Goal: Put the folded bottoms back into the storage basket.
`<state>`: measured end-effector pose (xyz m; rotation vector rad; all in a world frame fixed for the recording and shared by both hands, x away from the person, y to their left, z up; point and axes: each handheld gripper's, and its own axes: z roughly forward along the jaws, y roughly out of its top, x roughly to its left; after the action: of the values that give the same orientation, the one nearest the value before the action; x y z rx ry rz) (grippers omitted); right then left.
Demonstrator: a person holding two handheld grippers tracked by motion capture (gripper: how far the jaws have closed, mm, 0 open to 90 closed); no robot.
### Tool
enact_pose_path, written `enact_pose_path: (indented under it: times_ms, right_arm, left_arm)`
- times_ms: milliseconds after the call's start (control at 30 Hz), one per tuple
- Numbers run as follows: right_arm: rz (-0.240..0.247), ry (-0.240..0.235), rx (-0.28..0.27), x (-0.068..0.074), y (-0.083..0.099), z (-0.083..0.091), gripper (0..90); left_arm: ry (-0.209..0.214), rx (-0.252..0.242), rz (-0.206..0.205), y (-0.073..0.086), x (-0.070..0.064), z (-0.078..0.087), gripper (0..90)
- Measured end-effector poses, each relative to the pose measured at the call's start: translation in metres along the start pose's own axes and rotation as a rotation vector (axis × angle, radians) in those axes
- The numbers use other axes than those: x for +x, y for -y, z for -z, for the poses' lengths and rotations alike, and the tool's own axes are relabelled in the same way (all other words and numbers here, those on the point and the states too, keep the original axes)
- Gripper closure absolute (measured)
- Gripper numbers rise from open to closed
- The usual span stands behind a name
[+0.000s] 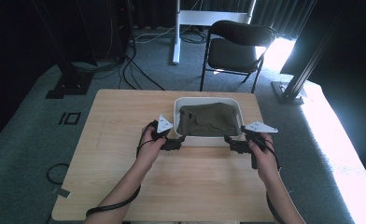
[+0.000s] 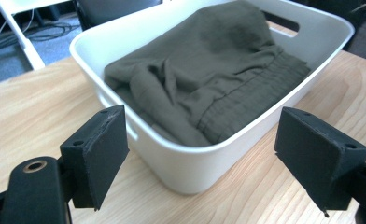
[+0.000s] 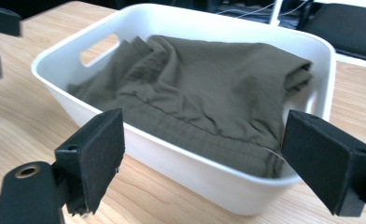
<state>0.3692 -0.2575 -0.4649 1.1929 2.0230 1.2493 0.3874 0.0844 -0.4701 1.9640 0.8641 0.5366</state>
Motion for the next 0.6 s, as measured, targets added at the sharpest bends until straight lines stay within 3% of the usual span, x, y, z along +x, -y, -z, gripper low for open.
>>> enact_pose_path:
  times_ms: [67,600]
  right_arm:
    - [0.000,0.024,0.008,-0.002,0.012,0.001,13.4]
    - [-0.034,0.034,0.086,-0.009,0.058,0.009,13.5]
  left_arm:
    - [-0.012,0.014,0.014,0.009,0.006,0.002,18.8]
    - [-0.055,0.073,0.030,0.049,0.018,0.008,18.8]
